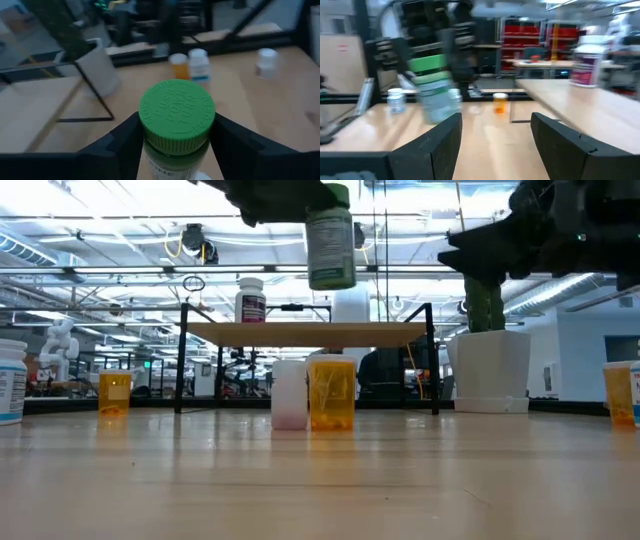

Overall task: Pick and place medicine bottles onto shelf by color
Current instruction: Put the green pill bottle on the shelf, then put the white blue pill bottle on the shelf

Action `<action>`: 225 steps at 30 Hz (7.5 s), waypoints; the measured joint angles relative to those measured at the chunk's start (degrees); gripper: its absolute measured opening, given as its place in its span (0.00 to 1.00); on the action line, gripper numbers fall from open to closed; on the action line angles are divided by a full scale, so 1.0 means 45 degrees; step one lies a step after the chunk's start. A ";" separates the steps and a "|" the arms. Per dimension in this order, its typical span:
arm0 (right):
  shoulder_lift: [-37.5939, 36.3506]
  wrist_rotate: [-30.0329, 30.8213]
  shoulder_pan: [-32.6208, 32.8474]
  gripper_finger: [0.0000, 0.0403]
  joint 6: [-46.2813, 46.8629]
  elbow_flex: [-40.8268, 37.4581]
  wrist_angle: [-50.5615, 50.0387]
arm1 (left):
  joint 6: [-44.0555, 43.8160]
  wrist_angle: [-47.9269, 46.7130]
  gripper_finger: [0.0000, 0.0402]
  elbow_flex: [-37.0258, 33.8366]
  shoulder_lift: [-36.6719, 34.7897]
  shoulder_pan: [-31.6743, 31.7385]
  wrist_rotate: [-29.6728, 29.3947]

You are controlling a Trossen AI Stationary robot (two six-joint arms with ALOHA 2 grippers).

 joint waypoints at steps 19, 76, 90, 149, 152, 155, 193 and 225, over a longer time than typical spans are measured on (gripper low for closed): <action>0.6190 0.2712 0.0769 0.79 -0.2499 0.4174 0.0857 | -0.2286 0.2957 0.51 -0.0005 0.0182 0.2395 -0.0299; 0.7298 -1.2525 -0.1648 0.56 0.1634 0.5619 0.0350 | 0.2119 0.3994 0.90 0.0005 0.0300 0.1912 0.7018; 0.8465 -1.3940 -0.1479 0.56 0.2485 0.6100 0.1149 | 0.2783 0.6139 0.87 0.0538 0.1930 0.1832 0.9009; 0.4584 -0.4899 -0.2742 0.80 0.0799 0.4225 -0.2616 | 0.1387 -0.3629 0.52 0.0647 -0.3445 0.4456 0.0494; 0.4499 -0.4904 -0.2742 0.80 0.0968 0.4230 -0.2560 | 0.1205 -0.4621 0.52 0.0628 -0.3775 0.5834 0.0490; 0.4506 -0.4899 -0.2742 0.81 0.0983 0.4230 -0.2478 | 0.1162 -0.5059 0.52 0.0645 -0.3771 0.7349 0.0718; 0.4225 -0.4953 -0.2737 0.80 0.1846 0.4240 -0.3102 | 0.0479 -0.4743 0.75 -0.0228 -0.3242 1.1285 0.3896; 0.1259 -0.1242 0.2901 0.67 1.3120 0.9024 -2.4152 | 0.3322 0.1475 0.87 -0.0117 -0.1473 0.3504 0.1874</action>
